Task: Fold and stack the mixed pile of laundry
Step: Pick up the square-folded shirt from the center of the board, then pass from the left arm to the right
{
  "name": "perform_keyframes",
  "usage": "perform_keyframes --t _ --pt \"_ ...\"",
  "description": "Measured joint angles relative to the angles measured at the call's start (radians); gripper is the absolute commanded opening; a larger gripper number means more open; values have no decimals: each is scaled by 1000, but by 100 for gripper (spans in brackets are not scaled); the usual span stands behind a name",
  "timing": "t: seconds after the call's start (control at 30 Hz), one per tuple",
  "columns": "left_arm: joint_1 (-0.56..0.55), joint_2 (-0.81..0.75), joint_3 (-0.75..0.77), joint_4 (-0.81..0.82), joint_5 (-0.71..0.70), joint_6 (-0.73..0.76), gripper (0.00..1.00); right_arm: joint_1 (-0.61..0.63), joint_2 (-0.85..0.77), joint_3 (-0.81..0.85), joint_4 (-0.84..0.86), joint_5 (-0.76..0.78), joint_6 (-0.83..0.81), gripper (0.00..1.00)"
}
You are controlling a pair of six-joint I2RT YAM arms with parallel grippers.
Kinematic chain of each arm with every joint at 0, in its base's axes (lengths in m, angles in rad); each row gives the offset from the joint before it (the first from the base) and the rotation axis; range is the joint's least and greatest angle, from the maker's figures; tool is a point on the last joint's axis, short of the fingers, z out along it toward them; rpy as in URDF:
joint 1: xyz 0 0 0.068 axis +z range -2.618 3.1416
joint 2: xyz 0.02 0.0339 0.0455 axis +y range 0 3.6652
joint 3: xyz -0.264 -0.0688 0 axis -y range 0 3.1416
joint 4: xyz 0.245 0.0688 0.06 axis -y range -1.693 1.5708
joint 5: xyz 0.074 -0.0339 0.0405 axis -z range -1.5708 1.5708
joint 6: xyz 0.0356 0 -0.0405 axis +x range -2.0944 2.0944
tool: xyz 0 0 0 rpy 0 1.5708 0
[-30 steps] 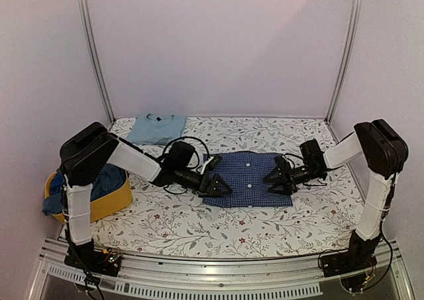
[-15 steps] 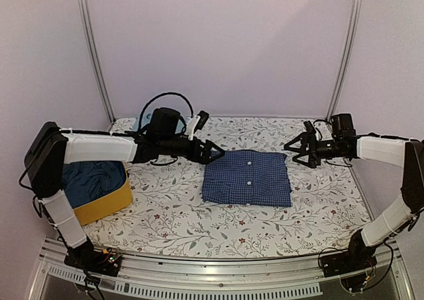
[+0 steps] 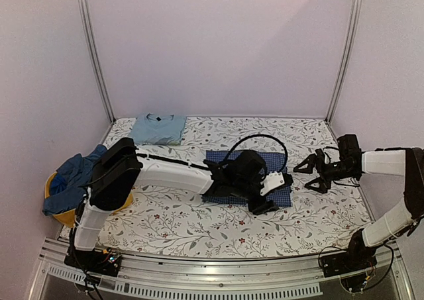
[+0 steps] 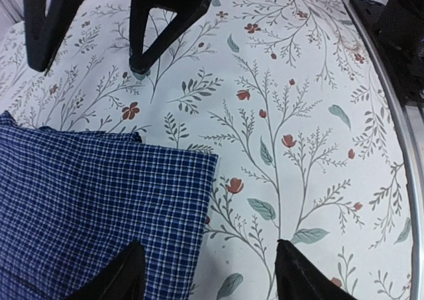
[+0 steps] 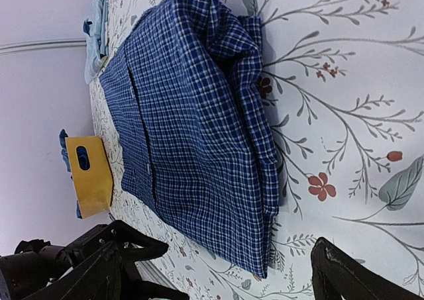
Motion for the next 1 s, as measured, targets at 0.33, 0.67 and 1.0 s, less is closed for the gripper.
perform_keyframes --t 0.33,0.67,1.0 --pt "-5 158 116 -31 -88 119 2 0 8 -112 63 -10 103 95" --pt "13 158 122 -25 -25 60 0 20 84 -181 267 -115 222 99" --pt "30 60 50 49 73 -30 0 112 240 -164 520 -216 360 88"
